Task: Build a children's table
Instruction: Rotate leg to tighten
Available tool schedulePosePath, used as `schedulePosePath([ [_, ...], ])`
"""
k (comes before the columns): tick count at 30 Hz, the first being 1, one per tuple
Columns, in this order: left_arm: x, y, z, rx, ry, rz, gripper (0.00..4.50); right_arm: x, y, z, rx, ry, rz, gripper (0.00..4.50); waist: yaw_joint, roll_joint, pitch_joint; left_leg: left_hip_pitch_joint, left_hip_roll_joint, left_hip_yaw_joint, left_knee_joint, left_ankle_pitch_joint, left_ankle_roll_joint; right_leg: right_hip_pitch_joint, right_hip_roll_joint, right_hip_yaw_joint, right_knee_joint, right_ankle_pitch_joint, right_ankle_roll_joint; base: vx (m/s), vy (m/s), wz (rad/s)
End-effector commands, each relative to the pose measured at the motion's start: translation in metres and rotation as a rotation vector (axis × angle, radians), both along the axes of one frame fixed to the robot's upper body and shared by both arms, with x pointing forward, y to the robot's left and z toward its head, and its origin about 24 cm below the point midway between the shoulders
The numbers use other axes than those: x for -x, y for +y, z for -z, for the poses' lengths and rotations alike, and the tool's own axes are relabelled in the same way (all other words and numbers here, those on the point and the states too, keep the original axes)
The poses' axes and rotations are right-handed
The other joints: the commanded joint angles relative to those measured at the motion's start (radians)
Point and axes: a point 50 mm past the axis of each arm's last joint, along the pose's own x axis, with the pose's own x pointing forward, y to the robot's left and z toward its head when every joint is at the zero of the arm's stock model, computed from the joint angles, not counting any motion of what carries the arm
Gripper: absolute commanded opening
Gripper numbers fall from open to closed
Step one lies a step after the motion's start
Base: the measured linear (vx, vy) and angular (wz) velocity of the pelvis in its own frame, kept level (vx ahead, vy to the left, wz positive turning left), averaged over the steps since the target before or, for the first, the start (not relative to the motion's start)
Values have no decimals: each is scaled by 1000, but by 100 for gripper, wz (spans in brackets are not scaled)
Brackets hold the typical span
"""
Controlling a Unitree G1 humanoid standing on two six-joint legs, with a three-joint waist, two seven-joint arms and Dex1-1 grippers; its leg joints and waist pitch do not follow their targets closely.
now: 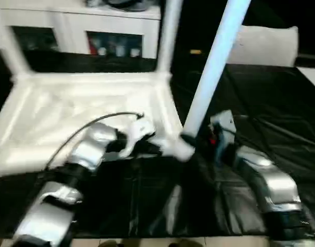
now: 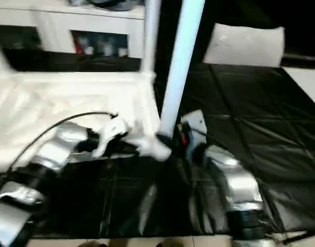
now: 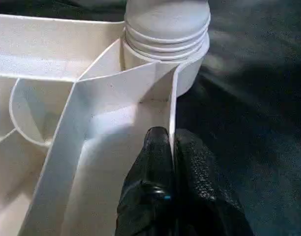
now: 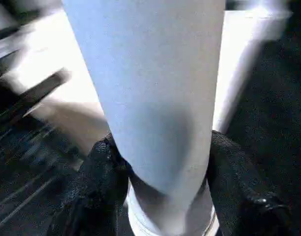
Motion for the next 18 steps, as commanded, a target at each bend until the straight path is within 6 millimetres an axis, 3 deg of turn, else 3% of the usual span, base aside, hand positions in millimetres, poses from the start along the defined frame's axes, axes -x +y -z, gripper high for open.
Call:
schedulePosePath([
  [1, -6, -41, -20, 119, -75, -47, 0, 12, 57, 13, -52, 109, -142, 198, 2, 5, -50, 6, 65, -41, -82, -175, -13, 26, -100, 61, -101, -292, -189, 0, 0, 0],
  [5, -5, -46, -23, 98, -109, -62, 0, 9, 69, 7, -101, 82, -77, 198, 0, 10, -56, 3, 66, -38, -82, -128, 9, 31, -97, 62, -93, -181, -203, 0, 0, 0],
  [6, -4, -47, -23, 97, -108, -60, 0, 8, 69, 6, -110, 76, -64, 232, 0, 11, -57, 2, 66, -38, -81, -119, 11, 33, -96, 62, -90, -158, -209, 0, 0, 0],
  [7, -3, -46, -23, 91, -113, -50, 0, 8, 66, 4, -126, 61, -43, 266, 1, 15, -61, 1, 67, -37, -80, -90, 21, 38, -95, 60, -83, -79, -227, 0, 0, 0],
  [10, -3, -43, -22, 87, -120, -36, 0, 8, 55, 2, -129, 21, -35, 284, 3, 20, -67, 3, 68, -35, -77, -50, 42, 43, -94, 58, -74, 27, -253, 0, 0, 0],
  [13, -3, -35, -20, 80, -133, -23, 0, 11, 44, 1, -113, -26, -59, 314, 5, 21, -71, 3, 69, -34, -74, -42, 55, 48, -95, 58, -69, 77, -273, 0, 0, 0],
  [14, -3, -31, -20, 84, -137, -14, 0, 12, 38, 1, -103, -45, -79, 320, 10, 26, -75, 3, 69, -34, -72, -28, 63, 51, -96, 58, -65, 103, -278, 0, 0, 0],
  [15, -3, -28, -20, 94, -154, 12, 0, 14, 31, 0, -93, -69, -107, 320, 11, 21, -76, 2, 69, -33, -70, -23, 73, 54, -95, 57, -65, 119, -282, 0, 0, 0],
  [16, -1, -23, -20, 105, -164, 41, 0, 16, 22, 0, -79, -89, -135, 347, 15, 18, -77, -1, 67, -32, -68, -19, 87, 58, -96, 58, -64, 134, -282, 0, 0, 0],
  [18, -1, -21, -19, 107, -159, 53, 0, 17, 16, 0, -69, -94, -145, 357, 18, 19, -78, -2, 66, -31, -66, -17, 99, 59, -97, 58, -63, 138, -282, 0, 0, 0],
])
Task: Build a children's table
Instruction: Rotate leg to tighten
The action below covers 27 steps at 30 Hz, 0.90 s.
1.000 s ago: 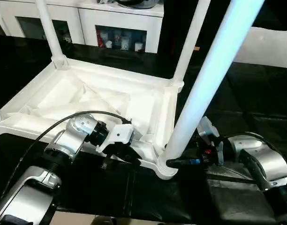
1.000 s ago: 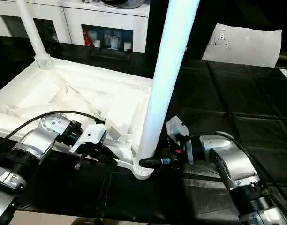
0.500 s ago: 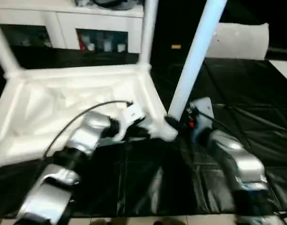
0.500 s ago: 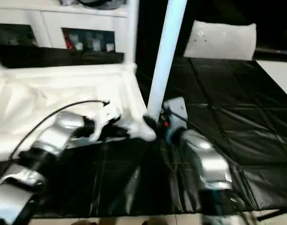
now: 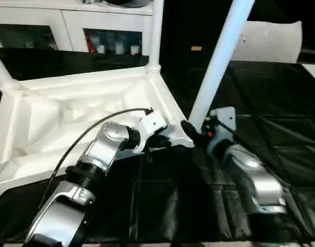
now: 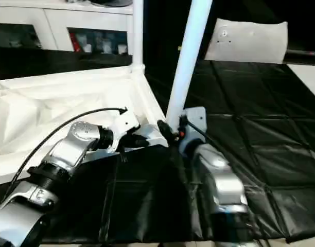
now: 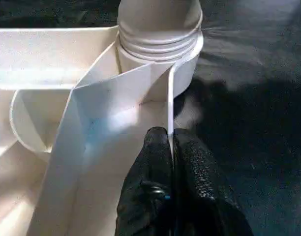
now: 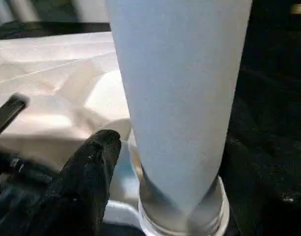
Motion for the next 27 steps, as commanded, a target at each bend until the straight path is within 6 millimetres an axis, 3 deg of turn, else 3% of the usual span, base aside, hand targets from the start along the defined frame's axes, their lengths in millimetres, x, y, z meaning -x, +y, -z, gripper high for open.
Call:
schedulePosePath([
  [1, -1, -5, -15, 95, -75, 75, 0, 11, 18, -2, -32, -19, -197, 360, 5, -1, -73, 5, 65, -30, -57, -27, 94, 57, -98, 60, -57, 98, -275, 0, 0, 0],
  [6, 4, 4, -13, 110, -54, 182, 0, 15, -4, -3, -1, -47, -290, 405, 8, 0, -73, 6, 68, -31, -58, -48, 85, 56, -97, 58, -60, 31, -264, 0, 0, 0],
  [10, 11, 18, -11, 71, 1, 345, 0, 24, -25, -4, 83, -45, -542, 415, 12, -1, -74, 4, 66, -30, -53, -52, 105, 58, -97, 57, -58, 52, -275, 0, 0, 0],
  [14, 12, 21, -10, 48, 16, 391, 0, 26, -29, -6, 86, -40, -608, 415, 24, 6, -74, 9, 70, -30, -53, -54, 105, 50, -97, 55, -57, 26, -285, 0, 0, 0],
  [16, 14, 23, -10, 36, 31, 426, 0, 27, -31, -7, 93, -31, -660, 415, 29, -2, -74, 11, 73, -29, -54, -61, 97, 50, -96, 54, -57, 16, -285, 0, 0, 0],
  [19, 18, 27, -9, 6, 49, 498, 0, 27, -35, -7, 111, -15, -740, 415, 39, -1, -72, 10, 74, -27, -53, -78, 92, 49, -97, 53, -57, -20, -281, 0, 0, 0],
  [21, 21, 29, -8, -12, 65, 551, 0, 26, -36, -8, 115, 3, -783, 415, 41, -8, -70, 8, 74, -26, -54, -77, 90, 48, -97, 52, -57, -32, -277, 0, 0, 0],
  [23, 22, 29, -8, -16, 73, 575, 0, 25, -36, -8, 113, 10, -806, 415, 51, -7, -71, 11, 75, -26, -52, -67, 87, 45, -98, 53, -55, -43, -272, 0, 0, 0],
  [26, 24, 30, -8, -27, 80, 605, 0, 24, -36, -8, 105, 22, -837, 387, 60, -6, -70, 11, 75, -25, -52, -51, 93, 42, -97, 52, -52, -17, -273, 0, 0, 0],
  [27, 25, 30, -8, -32, 79, 625, 0, 23, -35, -8, 100, 30, -860, 375, 61, -10, -70, 10, 74, -25, -51, -52, 94, 43, -97, 52, -49, -16, -272, 0, 0, 0],
])
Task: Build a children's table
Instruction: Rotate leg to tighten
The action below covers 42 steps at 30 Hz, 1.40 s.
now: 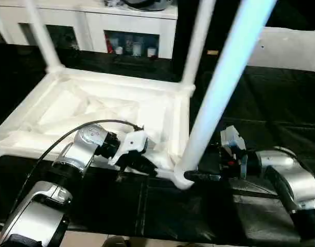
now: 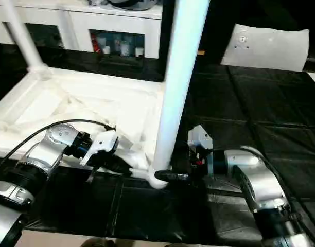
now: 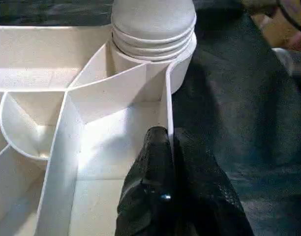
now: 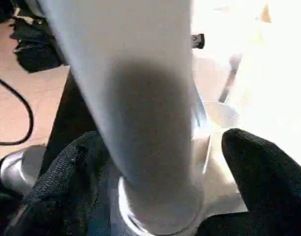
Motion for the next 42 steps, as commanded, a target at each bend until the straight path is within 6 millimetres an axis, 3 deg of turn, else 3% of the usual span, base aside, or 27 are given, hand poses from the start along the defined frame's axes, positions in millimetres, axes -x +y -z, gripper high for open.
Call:
schedulePosePath([
  [1, 1, -11, -10, 16, -31, 113, 0, -1, -2, -1, -3, 17, -43, 375, -5, -9, -72, 11, 72, -24, -62, -53, 94, 43, -98, 53, -62, -22, -270, 0, 0, 0],
  [2, 1, -11, -10, 16, -33, 120, 0, -1, -1, -1, -4, 23, -57, 361, -5, -15, -70, 10, 72, -24, -62, -53, 95, 42, -96, 53, -63, -23, -267, 0, 0, 0],
  [9, 0, -13, -12, 17, -40, 133, 0, 1, 2, 0, -8, 64, -118, 298, -4, -18, -69, 9, 72, -25, -63, -50, 96, 43, -96, 52, -64, -39, -258, 0, 0, 0],
  [17, 2, -11, -10, 17, -34, 136, 0, 4, 5, 3, -22, 98, -143, 229, -3, -17, -66, 10, 72, -25, -65, -61, 85, 41, -97, 52, -66, -57, -257, 0, 0, 0],
  [19, 2, -11, -10, 21, -29, 127, 0, 5, 6, 5, -32, 111, -142, 219, -2, -10, -64, 11, 73, -26, -66, -69, 80, 40, -99, 53, -68, -68, -257, 0, 0, 0],
  [21, 1, -11, -11, 30, -22, 111, 0, 6, 8, 5, -47, 126, -132, 212, -4, -13, -63, 11, 72, -25, -67, -72, 78, 41, -96, 53, -70, -69, -256, 0, 0, 0],
  [25, -10, -24, -15, 100, -51, -80, 0, 1, 35, 11, -59, 119, 87, 209, -7, -8, -58, 11, 73, -29, -73, -77, 61, 39, -95, 54, -72, -81, -250, 0, 0, 0],
  [27, -11, -30, -13, 105, -66, -129, 0, 1, 43, 15, -26, 97, 156, 209, -21, -10, -55, 15, 66, -33, -76, -133, 15, 36, -101, 55, -87, -208, -219, 0, 0, 0],
  [28, -12, -38, -11, 110, -73, -204, 0, 0, 54, 20, -28, 117, 248, 207, -28, -6, -53, 11, 65, -36, -79, -139, 3, 40, -101, 56, -90, -248, -206, 0, 0, 0],
  [32, -16, -58, -9, 152, -69, -343, 0, -3, 72, 24, -43, 144, 416, 201, -49, -6, -54, 13, 67, -37, -82, -154, -17, 36, -97, 58, -91, -252, -203, 0, 0, 0],
  [34, -19, -70, -9, 169, -69, -450, 0, -7, 83, 26, -42, 162, 538, 199, -62, 1, -55, 12, 64, -37, -80, -146, -9, 36, -95, 60, -91, -223, -211, 0, 0, 0],
  [36, -22, -78, -10, 180, -67, -531, 0, -10, 90, 25, -40, 173, 627, 199, -69, -5, -54, 11, 61, -36, -80, -146, -7, 36, -94, 60, -94, -230, -210, 0, 0, 0],
  [42, -30, -90, -20, 204, -99, -676, 0, -16, 111, 15, -60, 120, 697, 199, -72, 3, -57, 10, 58, -35, -78, -138, 8, 37, -92, 62, -100, -231, -192, 0, 0, 0],
])
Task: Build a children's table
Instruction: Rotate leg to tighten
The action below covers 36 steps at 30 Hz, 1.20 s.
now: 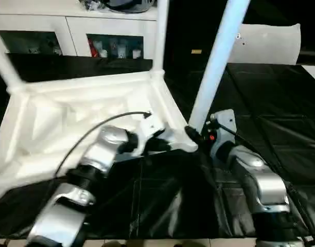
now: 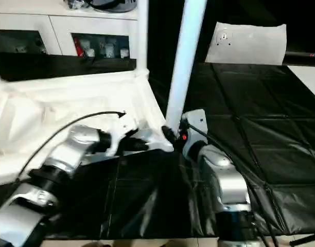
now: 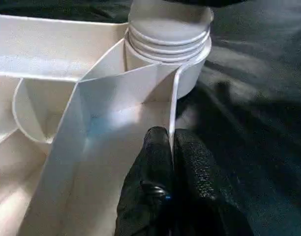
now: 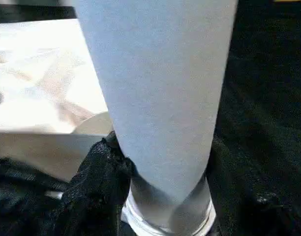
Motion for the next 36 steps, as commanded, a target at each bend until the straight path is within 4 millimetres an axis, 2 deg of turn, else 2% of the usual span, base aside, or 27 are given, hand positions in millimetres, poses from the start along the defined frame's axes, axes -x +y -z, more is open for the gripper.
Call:
schedulePosePath([
  [1, -5, -36, -27, 113, -112, -27, 0, 17, 67, 4, -129, 58, -289, 199, -1, -9, -52, 2, 60, -35, -73, -129, 23, 37, -92, 60, -96, -213, -190, 0, 0, 0],
  [2, -4, -35, -26, 109, -111, -25, 0, 16, 67, 2, -138, 52, -282, 253, 1, -7, -52, 2, 60, -36, -73, -124, 26, 37, -92, 60, -95, -203, -191, 0, 0, 0],
  [3, -4, -34, -26, 106, -111, -6, 0, 15, 64, 2, -142, 44, -281, 266, 1, -5, -52, 1, 60, -35, -73, -117, 32, 37, -91, 60, -94, -181, -192, 0, 0, 0],
  [4, -3, -31, -25, 99, -113, 15, 0, 15, 60, 1, -137, 30, -282, 266, -1, -7, -55, 1, 61, -34, -73, -100, 41, 39, -90, 59, -90, -137, -199, 0, 0, 0],
  [5, -2, -29, -25, 92, -118, 25, 0, 14, 57, 1, -126, 14, -290, 266, 0, -6, -55, 1, 61, -35, -72, -97, 43, 39, -91, 59, -88, -127, -202, 0, 0, 0],
  [7, -1, -22, -22, 83, -126, 54, 0, 14, 48, 0, -112, -7, -299, 304, 1, -6, -57, -1, 62, -34, -71, -83, 51, 41, -92, 59, -86, -98, -210, 0, 0, 0],
  [9, 0, -17, -21, 69, -138, 82, 0, 12, 41, 0, -94, -22, -303, 312, 0, -6, -59, -2, 62, -33, -69, -75, 62, 43, -91, 59, -83, -67, -216, 0, 0, 0],
  [11, 2, -6, -19, 59, -155, 154, 0, 11, 23, -1, -63, -48, -333, 322, 0, -12, -59, -4, 61, -32, -67, -61, 79, 45, -92, 58, -81, -39, -224, 0, 0, 0],
  [13, 3, 0, -19, 59, -145, 199, 0, 10, 11, -3, -46, -68, -376, 352, 0, -14, -59, -7, 60, -30, -65, -60, 94, 46, -92, 59, -79, -24, -225, 0, 0, 0],
  [15, 4, 3, -18, 49, -144, 228, 0, 10, 6, -3, -31, -74, -400, 357, 1, -15, -60, -7, 61, -30, -63, -46, 101, 47, -91, 58, -75, -10, -228, 0, 0, 0],
  [16, 5, 7, -18, 37, -137, 269, 0, 11, -2, -3, -7, -81, -436, 382, 2, -14, -61, -8, 61, -31, -63, -41, 105, 47, -92, 57, -74, -5, -231, 0, 0, 0],
  [18, 8, 13, -18, 35, -126, 340, 0, 10, -14, -4, 18, -81, -484, 397, 4, -20, -68, -9, 61, -28, -56, -15, 126, 50, -91, 57, -64, 51, -241, 0, 0, 0],
  [19, 9, 15, -18, 38, -117, 357, 0, 10, -18, -5, 22, -82, -500, 403, 4, -20, -68, -9, 62, -28, -55, -3, 133, 48, -91, 57, -61, 74, -247, 0, 0, 0],
  [20, 11, 18, -19, 33, -104, 402, 0, 10, -23, -7, 28, -82, -538, 414, 2, -28, -65, -13, 60, -25, -53, 12, 153, 45, -88, 56, -59, 106, -256, 0, 0, 0],
  [21, 11, 18, -19, 33, -104, 402, 0, 10, -23, -7, 28, -82, -538, 414, 5, -26, -65, -13, 61, -26, -53, 12, 158, 45, -90, 56, -57, 107, -260, 0, 0, 0],
  [22, 12, 19, -20, 30, -100, 428, 0, 11, -26, -8, 29, -82, -559, 426, 9, -30, -61, -7, 65, -23, -53, 7, 166, 37, -90, 56, -60, 94, -264, 0, 0, 0],
  [24, 13, 21, -20, 21, -91, 452, 0, 11, -29, -9, 22, -80, -591, 441, 14, -27, -56, -7, 67, -23, -56, -4, 162, 35, -91, 55, -61, 52, -265, 0, 0, 0],
  [27, 14, 27, -20, -5, -81, 513, 0, 13, -33, -13, 9, -74, -678, 446, 21, -27, -45, -3, 70, -25, -61, -47, 137, 30, -92, 55, -70, -28, -251, 0, 0, 0],
  [28, 16, 29, -21, -5, -63, 542, 0, 15, -36, -15, -3, -64, -732, 446, 24, -23, -43, -3, 69, -26, -62, -57, 132, 30, -93, 55, -71, -36, -249, 0, 0, 0],
  [30, 16, 30, -21, -2, -54, 554, 0, 16, -37, -15, -8, -59, -756, 446, 24, -26, -43, -3, 69, -26, -63, -62, 128, 31, -93, 55, -70, -37, -254, 0, 0, 0],
  [32, 18, 32, -22, -1, -41, 576, 0, 18, -37, -15, -17, -45, -804, 446, 27, -22, -43, -4, 70, -26, -62, -59, 122, 31, -93, 55, -68, -19, -262, 0, 0, 0],
  [34, 19, 35, -22, -9, -32, 609, 0, 22, -37, -15, -31, -21, -868, 446, 29, -26, -43, -6, 71, -25, -62, -45, 131, 34, -93, 53, -65, 16, -269, 0, 0, 0],
  [36, 20, 35, -22, -8, -25, 615, 0, 23, -36, -15, -35, -9, -887, 446, 31, -25, -43, -5, 72, -25, -62, -42, 131, 34, -93, 53, -64, 18, -271, 0, 0, 0],
])
